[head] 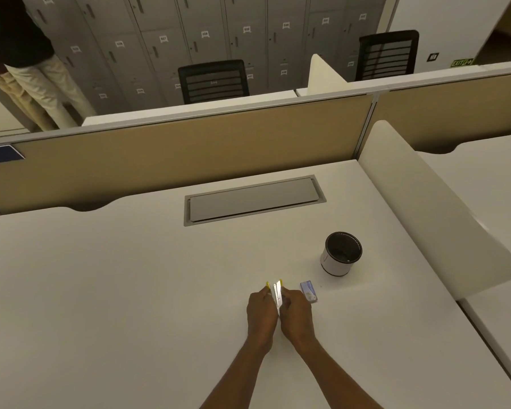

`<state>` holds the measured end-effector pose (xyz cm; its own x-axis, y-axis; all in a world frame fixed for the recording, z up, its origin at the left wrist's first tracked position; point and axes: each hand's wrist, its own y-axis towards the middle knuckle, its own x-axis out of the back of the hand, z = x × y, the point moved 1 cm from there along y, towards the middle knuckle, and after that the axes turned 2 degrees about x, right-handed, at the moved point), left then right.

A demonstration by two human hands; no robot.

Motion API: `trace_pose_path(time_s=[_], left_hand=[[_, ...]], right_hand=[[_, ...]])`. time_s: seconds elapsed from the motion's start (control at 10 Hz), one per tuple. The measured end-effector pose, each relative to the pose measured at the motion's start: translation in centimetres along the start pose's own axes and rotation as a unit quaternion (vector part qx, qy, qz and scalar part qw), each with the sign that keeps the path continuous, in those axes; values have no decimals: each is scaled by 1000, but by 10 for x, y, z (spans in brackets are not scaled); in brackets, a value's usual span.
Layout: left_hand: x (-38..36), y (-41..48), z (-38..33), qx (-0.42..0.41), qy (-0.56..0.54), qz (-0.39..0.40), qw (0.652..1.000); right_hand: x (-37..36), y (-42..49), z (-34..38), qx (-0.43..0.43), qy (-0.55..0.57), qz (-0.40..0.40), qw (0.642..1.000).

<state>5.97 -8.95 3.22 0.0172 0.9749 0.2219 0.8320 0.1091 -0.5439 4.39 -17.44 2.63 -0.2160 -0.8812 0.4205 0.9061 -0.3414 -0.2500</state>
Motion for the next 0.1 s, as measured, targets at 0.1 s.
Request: trace_pose_path(time_s=[0.1], left_hand=[[1,2,6,-2,-3,-9,1000]], right_hand=[[0,0,-5,27,-26,4,999]])
